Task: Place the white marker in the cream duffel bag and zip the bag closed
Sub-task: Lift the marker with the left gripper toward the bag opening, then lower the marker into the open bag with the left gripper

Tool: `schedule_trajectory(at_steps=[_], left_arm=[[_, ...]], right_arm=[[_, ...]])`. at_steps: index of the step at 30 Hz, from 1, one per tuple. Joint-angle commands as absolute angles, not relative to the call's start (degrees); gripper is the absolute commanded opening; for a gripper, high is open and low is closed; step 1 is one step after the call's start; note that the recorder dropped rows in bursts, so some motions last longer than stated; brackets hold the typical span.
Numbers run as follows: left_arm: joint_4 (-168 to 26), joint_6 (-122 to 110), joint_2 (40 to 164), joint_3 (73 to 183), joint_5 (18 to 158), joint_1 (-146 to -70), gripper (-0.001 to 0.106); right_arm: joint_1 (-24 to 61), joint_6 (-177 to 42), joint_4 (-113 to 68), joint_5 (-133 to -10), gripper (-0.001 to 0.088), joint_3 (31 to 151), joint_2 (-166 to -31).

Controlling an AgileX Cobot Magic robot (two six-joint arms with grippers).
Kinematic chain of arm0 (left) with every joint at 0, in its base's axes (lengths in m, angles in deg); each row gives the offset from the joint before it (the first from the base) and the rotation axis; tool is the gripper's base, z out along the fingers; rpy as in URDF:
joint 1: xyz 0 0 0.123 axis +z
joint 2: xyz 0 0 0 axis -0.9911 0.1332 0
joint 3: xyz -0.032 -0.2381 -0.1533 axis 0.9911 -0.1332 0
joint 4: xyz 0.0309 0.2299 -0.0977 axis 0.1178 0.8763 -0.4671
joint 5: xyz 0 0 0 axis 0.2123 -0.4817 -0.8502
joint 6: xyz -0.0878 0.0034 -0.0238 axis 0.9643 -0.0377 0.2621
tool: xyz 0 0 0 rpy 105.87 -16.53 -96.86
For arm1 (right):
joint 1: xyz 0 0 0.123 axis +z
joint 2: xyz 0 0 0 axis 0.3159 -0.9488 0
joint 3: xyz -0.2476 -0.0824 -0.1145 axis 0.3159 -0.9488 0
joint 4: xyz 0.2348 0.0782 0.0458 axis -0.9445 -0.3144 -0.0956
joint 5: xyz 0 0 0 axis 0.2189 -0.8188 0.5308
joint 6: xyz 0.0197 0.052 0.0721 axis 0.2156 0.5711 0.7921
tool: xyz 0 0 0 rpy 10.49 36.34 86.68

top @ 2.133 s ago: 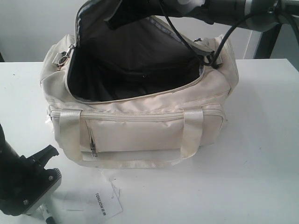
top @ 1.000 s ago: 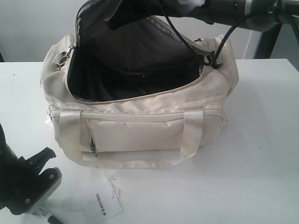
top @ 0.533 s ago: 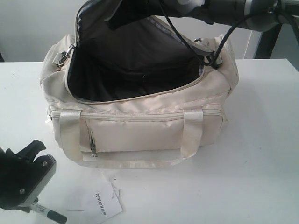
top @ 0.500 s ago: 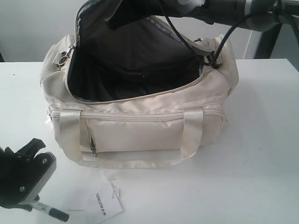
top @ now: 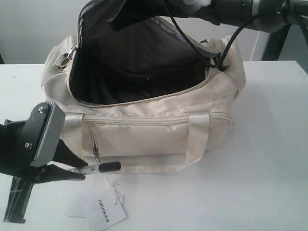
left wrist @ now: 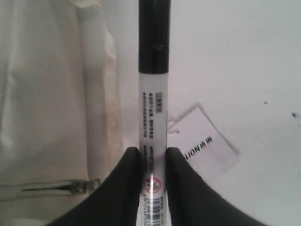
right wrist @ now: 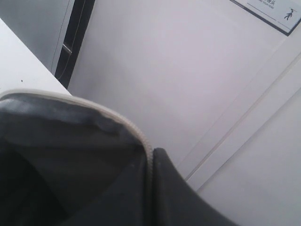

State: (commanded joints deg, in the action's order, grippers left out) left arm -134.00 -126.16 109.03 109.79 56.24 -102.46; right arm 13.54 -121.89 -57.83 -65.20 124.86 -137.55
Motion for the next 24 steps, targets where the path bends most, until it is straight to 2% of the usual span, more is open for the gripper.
schedule_trajectory(at_steps=[17, 24], left_arm=[[-165.8, -132.4, 108.9, 109.8, 61.1, -102.5, 0.000], [-168.1, -132.4, 108.9, 109.9, 68.6, -102.5, 0.000]], right_arm=[[13.5, -121.9, -57.8, -65.2, 0.0000, 124.9, -137.6], [13.5, -121.9, -57.8, -65.2, 0.0000, 124.9, -137.6]])
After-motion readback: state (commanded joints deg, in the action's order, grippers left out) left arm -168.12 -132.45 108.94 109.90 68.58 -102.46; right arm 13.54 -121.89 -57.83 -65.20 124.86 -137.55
